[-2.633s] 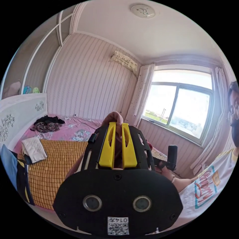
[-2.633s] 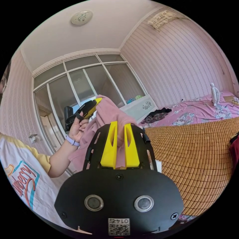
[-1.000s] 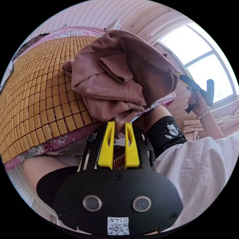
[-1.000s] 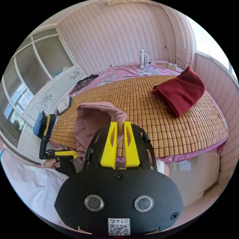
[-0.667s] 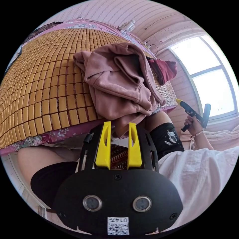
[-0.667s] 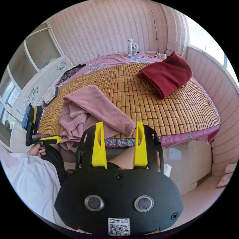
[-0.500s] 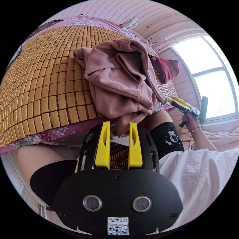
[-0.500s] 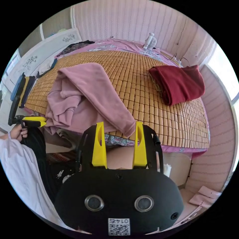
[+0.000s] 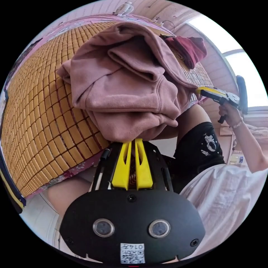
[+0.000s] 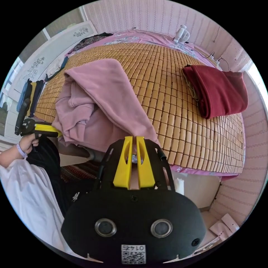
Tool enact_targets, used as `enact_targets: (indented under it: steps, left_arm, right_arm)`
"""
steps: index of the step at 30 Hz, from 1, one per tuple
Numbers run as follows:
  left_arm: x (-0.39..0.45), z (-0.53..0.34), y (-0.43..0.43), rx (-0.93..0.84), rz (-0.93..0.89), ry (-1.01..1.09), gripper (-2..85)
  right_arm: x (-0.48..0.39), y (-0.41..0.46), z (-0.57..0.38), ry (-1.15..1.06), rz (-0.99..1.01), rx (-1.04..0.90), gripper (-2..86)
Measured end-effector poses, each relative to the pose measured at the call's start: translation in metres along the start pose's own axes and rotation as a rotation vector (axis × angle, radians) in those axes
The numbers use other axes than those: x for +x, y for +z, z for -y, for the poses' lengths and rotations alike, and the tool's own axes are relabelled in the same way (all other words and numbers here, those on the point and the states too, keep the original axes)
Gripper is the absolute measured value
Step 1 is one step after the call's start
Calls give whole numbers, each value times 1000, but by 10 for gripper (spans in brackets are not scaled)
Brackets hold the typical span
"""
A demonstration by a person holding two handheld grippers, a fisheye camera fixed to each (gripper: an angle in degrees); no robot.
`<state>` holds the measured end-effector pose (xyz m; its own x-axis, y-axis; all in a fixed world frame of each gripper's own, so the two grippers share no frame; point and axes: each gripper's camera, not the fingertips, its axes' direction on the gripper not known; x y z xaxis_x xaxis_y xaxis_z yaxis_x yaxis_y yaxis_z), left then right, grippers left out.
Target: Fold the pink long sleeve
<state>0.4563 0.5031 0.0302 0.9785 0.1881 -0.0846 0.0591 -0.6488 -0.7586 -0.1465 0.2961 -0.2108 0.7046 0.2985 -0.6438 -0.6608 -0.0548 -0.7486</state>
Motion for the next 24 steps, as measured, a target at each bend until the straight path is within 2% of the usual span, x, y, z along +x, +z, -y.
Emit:
enact_targets:
  steps: [4,10,12,15,19,24]
  left_arm:
    - [-22,-17,-77,192,89,19,-9]
    - [-81,-14,-193,440,213,-90,-3]
    - [-96,-19,-210,493,195,-118,9]
    - [-129,-37,-197,476,117,-210,55]
    - [-173,-85,-144,347,33,-379,64]
    - [-212,-133,-114,297,-21,-541,72]
  right_arm:
    - [28,-52,-9,97,273,208,11]
    - [48,-107,-24,223,337,482,10]
    - [57,-105,-33,300,338,500,11]
    - [66,-71,-46,370,255,347,13]
    - [59,-28,-71,342,185,114,16]
    - [56,-29,-99,367,159,101,42]
